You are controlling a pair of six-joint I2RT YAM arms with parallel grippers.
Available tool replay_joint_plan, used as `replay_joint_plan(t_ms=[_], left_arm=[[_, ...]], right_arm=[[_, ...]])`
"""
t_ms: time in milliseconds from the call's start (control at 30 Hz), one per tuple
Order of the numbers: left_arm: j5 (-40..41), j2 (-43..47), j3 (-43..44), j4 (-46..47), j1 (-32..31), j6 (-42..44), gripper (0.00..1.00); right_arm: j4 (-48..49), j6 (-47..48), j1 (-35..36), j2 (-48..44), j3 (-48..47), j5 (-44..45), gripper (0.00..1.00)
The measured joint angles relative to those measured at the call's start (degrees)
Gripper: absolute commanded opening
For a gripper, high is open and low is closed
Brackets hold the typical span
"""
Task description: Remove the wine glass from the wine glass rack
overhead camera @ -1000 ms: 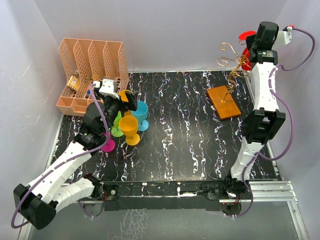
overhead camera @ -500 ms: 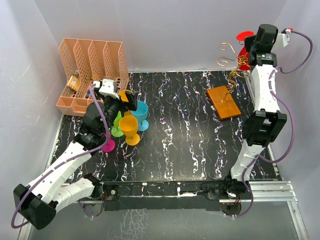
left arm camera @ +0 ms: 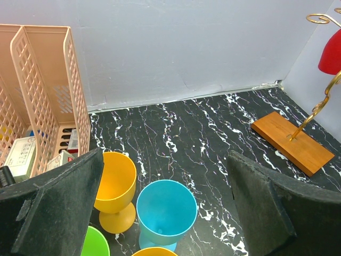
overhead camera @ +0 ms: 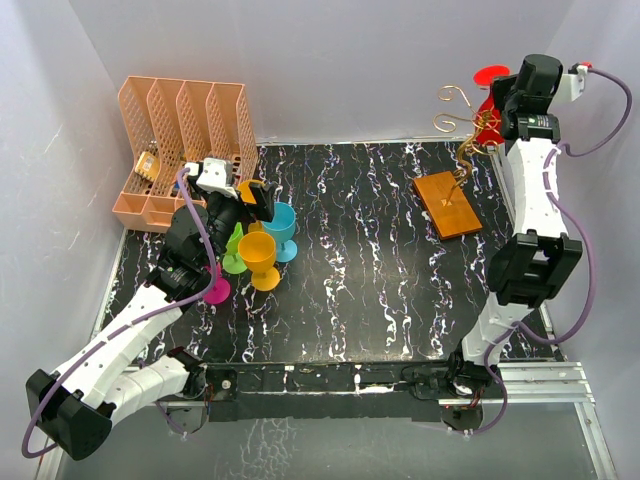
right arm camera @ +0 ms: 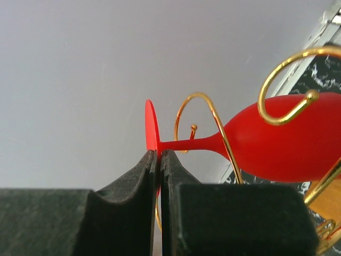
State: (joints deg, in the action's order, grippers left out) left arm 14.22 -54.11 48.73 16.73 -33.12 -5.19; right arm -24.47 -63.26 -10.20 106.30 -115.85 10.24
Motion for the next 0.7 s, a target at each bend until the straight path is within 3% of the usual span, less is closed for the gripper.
replay_joint_plan(t_ms=[333,700], left_arm=[[0.0,0.0,0.0,0.0,0.0,-0.4,0.97],[0.0,0.0,0.0,0.0,0.0,-0.4,0.97]], right_arm=[[6.3,-2.6,0.6,-1.4,5.9,-13.4,0.08],[14.2,0.3,3.7,9.7,-7.5,-22.5,0.08]])
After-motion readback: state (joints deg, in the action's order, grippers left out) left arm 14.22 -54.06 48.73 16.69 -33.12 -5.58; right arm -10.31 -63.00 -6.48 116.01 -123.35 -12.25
